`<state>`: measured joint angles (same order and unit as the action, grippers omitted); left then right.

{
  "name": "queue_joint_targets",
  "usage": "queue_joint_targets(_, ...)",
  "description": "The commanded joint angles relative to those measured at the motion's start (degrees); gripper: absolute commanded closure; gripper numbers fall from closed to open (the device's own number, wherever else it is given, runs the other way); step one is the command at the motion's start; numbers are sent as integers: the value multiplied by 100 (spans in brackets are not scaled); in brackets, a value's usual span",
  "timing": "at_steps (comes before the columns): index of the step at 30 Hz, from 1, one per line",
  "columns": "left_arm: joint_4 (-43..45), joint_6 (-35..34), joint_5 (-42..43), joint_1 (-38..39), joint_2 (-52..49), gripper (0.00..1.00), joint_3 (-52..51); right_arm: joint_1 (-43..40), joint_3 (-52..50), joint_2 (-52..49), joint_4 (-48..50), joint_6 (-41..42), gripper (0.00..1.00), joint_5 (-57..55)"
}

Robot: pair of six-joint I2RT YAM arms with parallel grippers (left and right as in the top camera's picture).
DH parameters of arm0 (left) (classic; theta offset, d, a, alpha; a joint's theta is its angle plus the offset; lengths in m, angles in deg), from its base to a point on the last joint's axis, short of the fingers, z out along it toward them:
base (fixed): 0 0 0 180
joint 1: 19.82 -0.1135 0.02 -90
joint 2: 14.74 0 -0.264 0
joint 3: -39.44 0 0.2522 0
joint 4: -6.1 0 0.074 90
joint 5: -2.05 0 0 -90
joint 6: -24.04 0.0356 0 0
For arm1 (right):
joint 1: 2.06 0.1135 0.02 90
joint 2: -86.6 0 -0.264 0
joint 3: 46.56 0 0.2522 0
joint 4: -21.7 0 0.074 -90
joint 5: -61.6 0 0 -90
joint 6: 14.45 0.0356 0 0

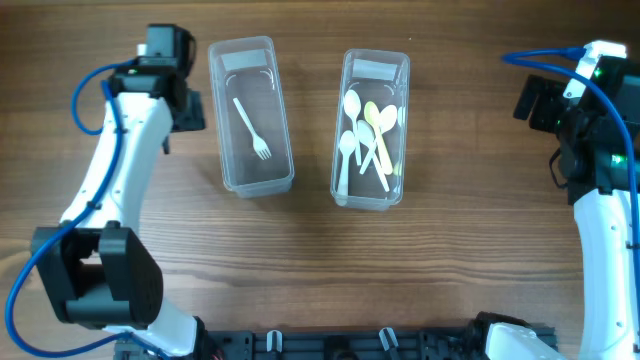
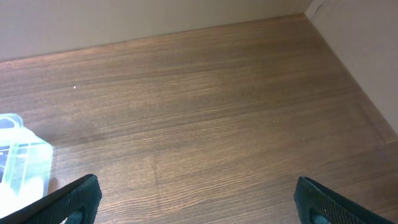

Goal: Pack container
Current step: 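Carry the white fork into the left container and release it, then return the left gripper to the forks and grasp a white fork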

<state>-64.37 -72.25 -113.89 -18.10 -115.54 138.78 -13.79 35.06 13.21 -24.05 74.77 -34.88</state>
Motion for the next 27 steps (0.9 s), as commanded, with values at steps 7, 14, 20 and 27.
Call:
queue_joint_targets(7,518,654,1180,-1401,48,27,-321,2,17,-26,20,-59,0,-11)
queue_joint_targets(14,2065,1556,2400,-1974,37,36,-1604,2,17,-26,20,-61,0,-11)
queue_joint_targets(20,2811,1661,2398,-1996,-57,41,-2052,2,17,-26,20,-61,0,-11)
queue_joint_targets(27,3069,1810,2398,-2083,-450,40,-2076,2,17,-26,20,-59,0,-11)
